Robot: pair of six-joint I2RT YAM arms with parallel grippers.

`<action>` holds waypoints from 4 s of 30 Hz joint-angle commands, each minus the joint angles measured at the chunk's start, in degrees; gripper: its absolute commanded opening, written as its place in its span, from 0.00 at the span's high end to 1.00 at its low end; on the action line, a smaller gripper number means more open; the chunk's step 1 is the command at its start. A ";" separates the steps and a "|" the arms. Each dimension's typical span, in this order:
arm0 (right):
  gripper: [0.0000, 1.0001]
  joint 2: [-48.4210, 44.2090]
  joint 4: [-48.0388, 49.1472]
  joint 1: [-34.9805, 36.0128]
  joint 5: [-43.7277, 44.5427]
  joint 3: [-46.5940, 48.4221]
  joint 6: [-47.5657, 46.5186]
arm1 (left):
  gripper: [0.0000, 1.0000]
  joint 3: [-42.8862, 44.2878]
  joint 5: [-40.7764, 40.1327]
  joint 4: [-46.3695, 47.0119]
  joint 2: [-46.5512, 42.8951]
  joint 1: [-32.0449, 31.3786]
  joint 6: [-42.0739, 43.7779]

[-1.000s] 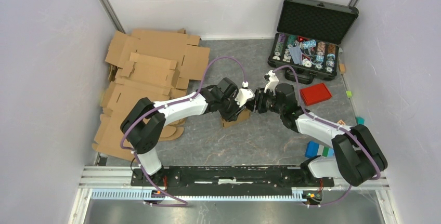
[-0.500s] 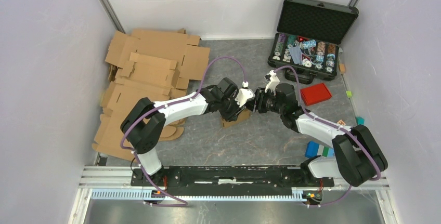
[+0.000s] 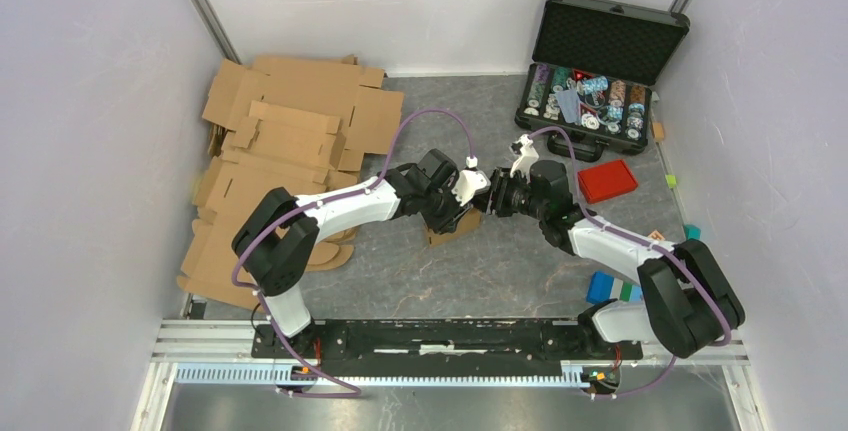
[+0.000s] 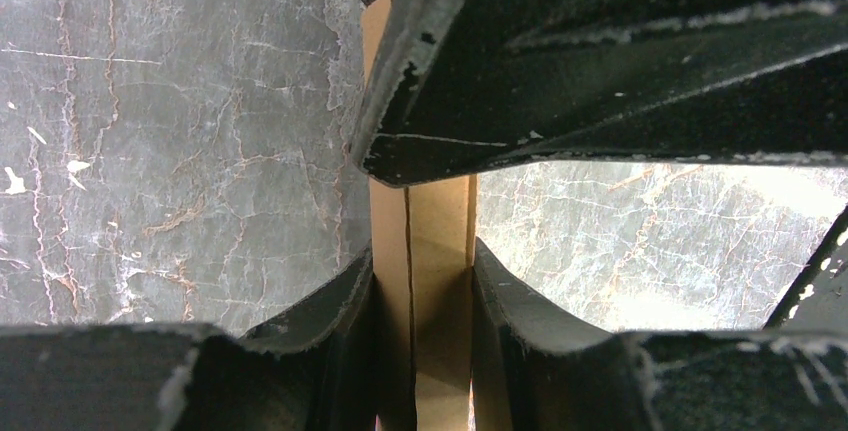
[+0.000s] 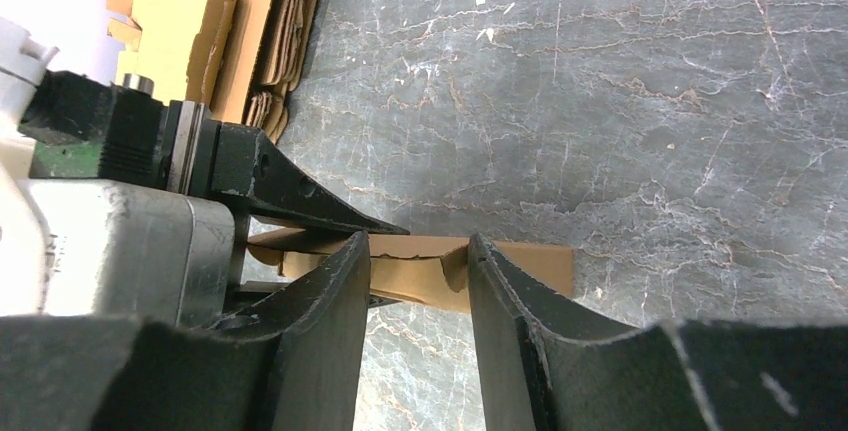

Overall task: Fold the paper box
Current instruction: Close the paper box at the center of the board.

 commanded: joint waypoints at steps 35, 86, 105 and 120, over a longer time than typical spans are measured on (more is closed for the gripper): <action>0.62 -2.44 -4.23 1.19 -0.10 -0.02 -14.39 | 0.91 0.87 0.05 -1.62 2.86 -0.90 1.67; 0.41 -10.81 3.91 0.32 -11.08 -3.99 -24.40 | 0.85 2.60 -4.22 -2.37 5.92 -4.14 2.32; 0.40 -13.26 7.85 0.13 -16.09 -7.12 -23.83 | 0.85 3.77 -2.69 -3.70 6.72 -4.13 2.46; 0.38 -22.41 -1.54 -0.45 0.04 -7.10 -31.49 | 0.84 3.37 -1.72 -3.29 5.76 -4.15 0.81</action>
